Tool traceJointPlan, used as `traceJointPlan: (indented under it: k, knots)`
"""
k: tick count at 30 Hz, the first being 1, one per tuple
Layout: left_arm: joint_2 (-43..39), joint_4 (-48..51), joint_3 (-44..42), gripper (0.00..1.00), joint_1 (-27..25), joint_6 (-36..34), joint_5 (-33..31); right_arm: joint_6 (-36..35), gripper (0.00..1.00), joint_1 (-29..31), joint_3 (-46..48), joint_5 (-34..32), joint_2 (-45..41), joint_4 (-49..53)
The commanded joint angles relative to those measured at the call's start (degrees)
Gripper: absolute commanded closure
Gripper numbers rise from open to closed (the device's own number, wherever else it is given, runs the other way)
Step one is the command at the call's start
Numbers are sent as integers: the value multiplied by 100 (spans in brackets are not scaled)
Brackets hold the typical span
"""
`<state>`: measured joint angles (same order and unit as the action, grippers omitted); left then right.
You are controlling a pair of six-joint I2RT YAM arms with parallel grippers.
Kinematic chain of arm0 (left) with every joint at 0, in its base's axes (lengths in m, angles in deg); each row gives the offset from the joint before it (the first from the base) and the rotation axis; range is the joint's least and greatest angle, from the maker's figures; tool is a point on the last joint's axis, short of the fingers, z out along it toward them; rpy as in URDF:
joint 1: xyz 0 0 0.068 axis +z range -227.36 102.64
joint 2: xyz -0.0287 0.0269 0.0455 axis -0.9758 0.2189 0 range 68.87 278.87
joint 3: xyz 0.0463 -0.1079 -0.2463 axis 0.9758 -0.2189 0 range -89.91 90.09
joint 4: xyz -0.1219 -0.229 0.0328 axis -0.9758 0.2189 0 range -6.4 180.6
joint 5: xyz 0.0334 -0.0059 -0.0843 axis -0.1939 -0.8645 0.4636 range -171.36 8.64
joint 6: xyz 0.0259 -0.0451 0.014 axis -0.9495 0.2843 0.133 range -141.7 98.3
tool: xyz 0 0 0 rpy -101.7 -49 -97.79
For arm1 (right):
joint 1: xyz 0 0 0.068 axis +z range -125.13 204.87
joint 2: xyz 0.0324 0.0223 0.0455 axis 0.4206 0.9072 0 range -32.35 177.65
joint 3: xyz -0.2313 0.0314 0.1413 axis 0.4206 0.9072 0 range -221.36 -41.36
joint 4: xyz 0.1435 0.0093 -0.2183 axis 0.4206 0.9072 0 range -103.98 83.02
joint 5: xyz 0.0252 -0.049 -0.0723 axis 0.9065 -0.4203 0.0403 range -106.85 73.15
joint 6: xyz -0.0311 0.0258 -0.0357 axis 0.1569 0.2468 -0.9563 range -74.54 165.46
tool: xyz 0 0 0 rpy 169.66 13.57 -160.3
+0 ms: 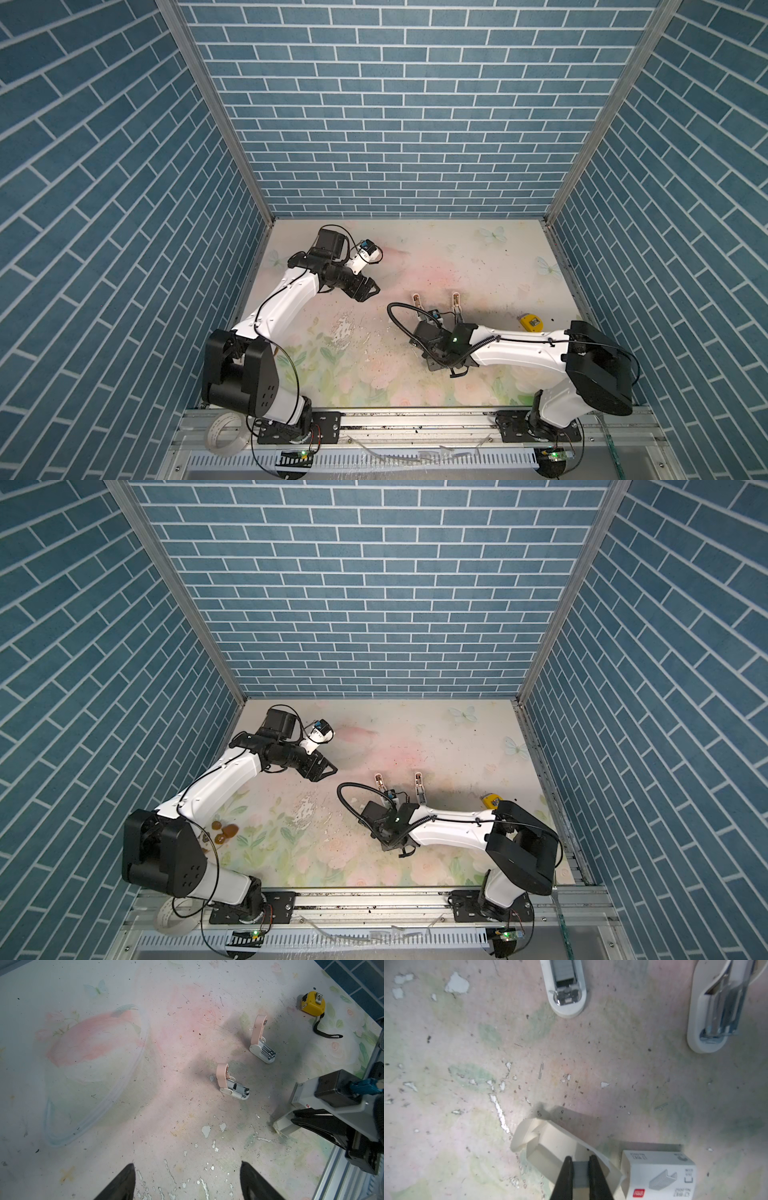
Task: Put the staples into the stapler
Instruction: 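Lift the staple strip with the right gripper and carry it to the farther pink stapler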
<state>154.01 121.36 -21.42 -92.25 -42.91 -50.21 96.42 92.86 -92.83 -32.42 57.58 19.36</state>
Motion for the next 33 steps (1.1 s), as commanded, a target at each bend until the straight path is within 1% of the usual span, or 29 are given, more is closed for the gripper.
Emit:
traceJointPlan:
  k: [1,12,20,26,33]
  knots:
    - [-33,-13,-82,20,39,12,57,-86,94,6,8,-184,-203,-17]
    - [-39,12,-73,20,39,12,50,-43,93,0,626,-361,-419,-896]
    - [-7,29,-37,20,39,21,48,-234,91,-57,499,-648,-551,-990]
    - [-31,42,-29,20,39,21,22,-571,91,-393,394,-573,-598,-1301]
    - [-47,43,-28,20,39,2,-37,-1074,90,-1048,501,-63,-875,-1940]
